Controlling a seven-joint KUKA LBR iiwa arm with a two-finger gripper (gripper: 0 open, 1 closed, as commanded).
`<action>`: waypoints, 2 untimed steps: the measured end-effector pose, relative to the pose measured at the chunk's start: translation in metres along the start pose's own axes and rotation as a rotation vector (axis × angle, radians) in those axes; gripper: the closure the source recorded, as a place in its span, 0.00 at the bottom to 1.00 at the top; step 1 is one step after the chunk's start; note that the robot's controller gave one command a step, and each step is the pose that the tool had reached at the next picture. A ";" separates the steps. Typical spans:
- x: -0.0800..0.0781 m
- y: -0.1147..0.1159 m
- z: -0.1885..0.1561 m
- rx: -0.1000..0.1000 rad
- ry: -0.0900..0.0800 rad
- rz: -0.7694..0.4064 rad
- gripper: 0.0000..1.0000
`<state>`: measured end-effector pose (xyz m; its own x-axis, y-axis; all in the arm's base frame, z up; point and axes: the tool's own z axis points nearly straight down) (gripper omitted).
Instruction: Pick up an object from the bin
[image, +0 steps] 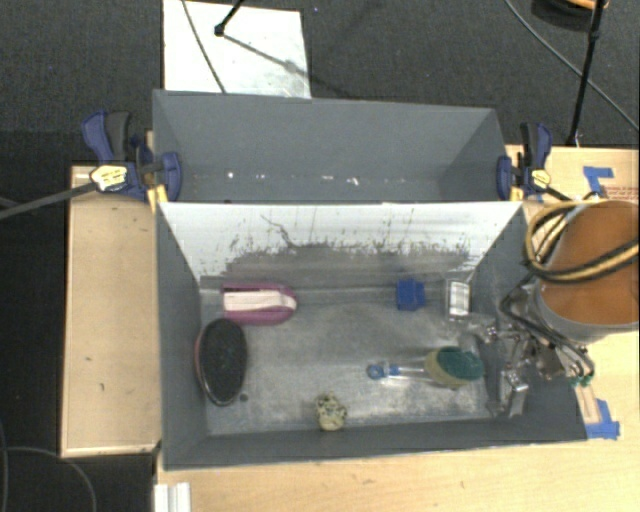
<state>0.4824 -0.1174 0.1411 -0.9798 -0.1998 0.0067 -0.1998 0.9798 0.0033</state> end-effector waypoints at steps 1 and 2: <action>-0.055 0.005 0.072 0.002 -0.009 -0.055 0.00; -0.054 0.003 0.068 0.004 -0.011 -0.052 1.00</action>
Offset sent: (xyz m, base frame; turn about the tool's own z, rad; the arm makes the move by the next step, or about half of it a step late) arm 0.0512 0.0140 -0.0684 -0.0495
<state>0.5345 -0.1030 0.0729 -0.9682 -0.2501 -0.0046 -0.2501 0.9682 -0.0010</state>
